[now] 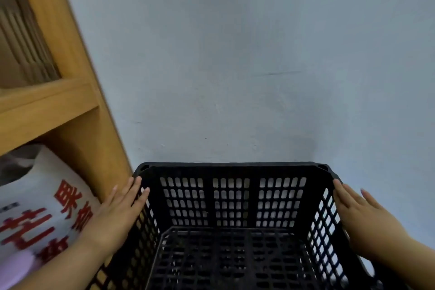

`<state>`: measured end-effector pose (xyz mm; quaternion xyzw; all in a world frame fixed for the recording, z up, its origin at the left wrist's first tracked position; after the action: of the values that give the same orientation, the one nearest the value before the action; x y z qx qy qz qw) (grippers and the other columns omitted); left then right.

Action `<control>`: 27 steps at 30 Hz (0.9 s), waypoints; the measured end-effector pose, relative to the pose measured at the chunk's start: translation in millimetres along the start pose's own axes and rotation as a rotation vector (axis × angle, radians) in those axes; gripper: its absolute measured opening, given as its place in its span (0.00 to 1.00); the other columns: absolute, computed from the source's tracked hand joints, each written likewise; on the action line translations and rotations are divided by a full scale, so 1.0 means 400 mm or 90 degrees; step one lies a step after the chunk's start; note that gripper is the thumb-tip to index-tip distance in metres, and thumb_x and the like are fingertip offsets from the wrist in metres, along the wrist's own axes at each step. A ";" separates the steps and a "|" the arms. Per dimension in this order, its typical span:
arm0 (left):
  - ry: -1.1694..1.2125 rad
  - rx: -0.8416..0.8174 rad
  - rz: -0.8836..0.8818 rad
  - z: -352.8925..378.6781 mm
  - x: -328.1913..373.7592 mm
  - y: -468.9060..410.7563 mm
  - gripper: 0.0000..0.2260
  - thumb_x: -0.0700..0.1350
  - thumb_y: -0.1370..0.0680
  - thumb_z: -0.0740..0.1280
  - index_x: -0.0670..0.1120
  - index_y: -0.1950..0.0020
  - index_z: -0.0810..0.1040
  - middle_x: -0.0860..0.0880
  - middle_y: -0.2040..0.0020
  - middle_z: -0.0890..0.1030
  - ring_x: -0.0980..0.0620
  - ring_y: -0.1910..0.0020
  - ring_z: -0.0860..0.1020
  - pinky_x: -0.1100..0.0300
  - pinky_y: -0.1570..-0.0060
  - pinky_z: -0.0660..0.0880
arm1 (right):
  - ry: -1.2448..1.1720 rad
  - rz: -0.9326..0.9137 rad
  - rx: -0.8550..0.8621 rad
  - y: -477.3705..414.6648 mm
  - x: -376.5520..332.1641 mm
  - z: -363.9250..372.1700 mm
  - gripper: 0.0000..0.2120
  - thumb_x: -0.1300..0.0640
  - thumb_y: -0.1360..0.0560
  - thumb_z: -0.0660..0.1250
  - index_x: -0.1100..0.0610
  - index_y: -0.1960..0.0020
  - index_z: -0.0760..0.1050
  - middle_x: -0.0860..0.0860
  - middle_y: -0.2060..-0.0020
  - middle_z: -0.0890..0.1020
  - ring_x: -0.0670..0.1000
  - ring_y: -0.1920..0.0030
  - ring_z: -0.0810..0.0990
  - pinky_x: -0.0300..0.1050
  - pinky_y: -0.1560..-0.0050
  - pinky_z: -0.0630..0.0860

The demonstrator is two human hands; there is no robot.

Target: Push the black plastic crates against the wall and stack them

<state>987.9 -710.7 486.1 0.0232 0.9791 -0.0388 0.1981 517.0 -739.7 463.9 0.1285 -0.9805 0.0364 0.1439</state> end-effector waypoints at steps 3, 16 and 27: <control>0.059 -0.044 0.028 0.057 -0.013 -0.053 0.42 0.33 0.27 0.62 0.46 0.26 0.34 0.44 0.29 0.28 0.51 0.33 0.27 0.56 0.32 0.34 | 0.002 0.062 0.021 -0.050 -0.030 0.091 0.41 0.59 0.64 0.77 0.66 0.50 0.81 0.62 0.44 0.81 0.57 0.45 0.80 0.44 0.27 0.34; 0.084 -0.146 -0.024 0.204 -0.011 -0.135 0.43 0.39 0.26 0.64 0.47 0.27 0.32 0.43 0.27 0.29 0.45 0.26 0.33 0.46 0.27 0.39 | -0.011 0.120 -0.039 -0.087 -0.123 0.061 0.39 0.59 0.26 0.60 0.63 0.27 0.37 0.53 0.31 0.33 0.56 0.23 0.47 0.53 0.25 0.47; 0.319 -0.148 -0.114 0.220 -0.028 -0.070 0.44 0.32 0.25 0.61 0.52 0.29 0.28 0.42 0.26 0.30 0.43 0.24 0.41 0.53 0.27 0.54 | -0.091 0.193 -0.121 -0.008 -0.132 0.084 0.34 0.61 0.23 0.53 0.58 0.25 0.35 0.57 0.24 0.39 0.56 0.23 0.45 0.51 0.24 0.50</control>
<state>1030.5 -746.5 411.4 -0.0777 0.9936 0.0631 -0.0529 557.5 -733.9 416.6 -0.0329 -0.9954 -0.0444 0.0780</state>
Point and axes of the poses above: each hand's wrist, its own y-axis away from the middle knuckle, its own z-axis out of the palm, x = y × z, the point moved 4 cm from there along -y, towards the middle knuckle
